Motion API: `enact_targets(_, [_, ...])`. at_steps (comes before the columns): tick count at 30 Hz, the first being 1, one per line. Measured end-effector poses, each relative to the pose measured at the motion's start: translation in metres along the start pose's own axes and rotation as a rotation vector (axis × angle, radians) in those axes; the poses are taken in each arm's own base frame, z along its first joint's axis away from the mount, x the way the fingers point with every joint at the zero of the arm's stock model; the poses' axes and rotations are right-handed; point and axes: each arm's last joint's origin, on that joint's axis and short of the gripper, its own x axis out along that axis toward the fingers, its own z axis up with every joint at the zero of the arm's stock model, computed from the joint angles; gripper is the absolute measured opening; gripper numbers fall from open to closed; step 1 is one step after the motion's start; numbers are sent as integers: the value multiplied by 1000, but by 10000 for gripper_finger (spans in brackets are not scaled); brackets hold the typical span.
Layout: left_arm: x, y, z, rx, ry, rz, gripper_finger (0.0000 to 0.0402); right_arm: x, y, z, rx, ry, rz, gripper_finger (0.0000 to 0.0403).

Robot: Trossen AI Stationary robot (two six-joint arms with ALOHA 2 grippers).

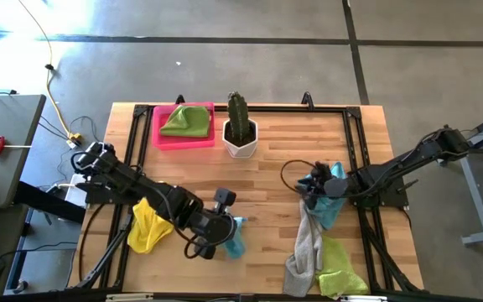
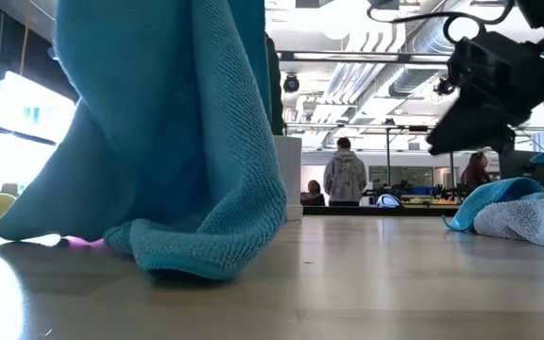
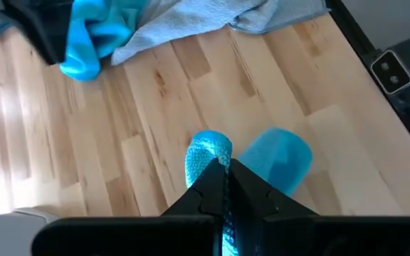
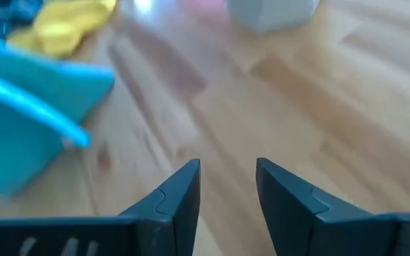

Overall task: Fold microfiber towels
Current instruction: Fold the left blue microfiber towel

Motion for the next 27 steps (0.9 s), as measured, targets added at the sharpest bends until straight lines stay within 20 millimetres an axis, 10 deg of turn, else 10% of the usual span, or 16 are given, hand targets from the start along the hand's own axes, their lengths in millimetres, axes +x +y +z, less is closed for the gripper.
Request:
enact_targets(11, [0,1,0,17,1,8,1,8,23,21,-44,-192,210,129])
enact_targets(27, [0,2,5,1,-49,16,1,92,73,-6,-375,-234,389,129])
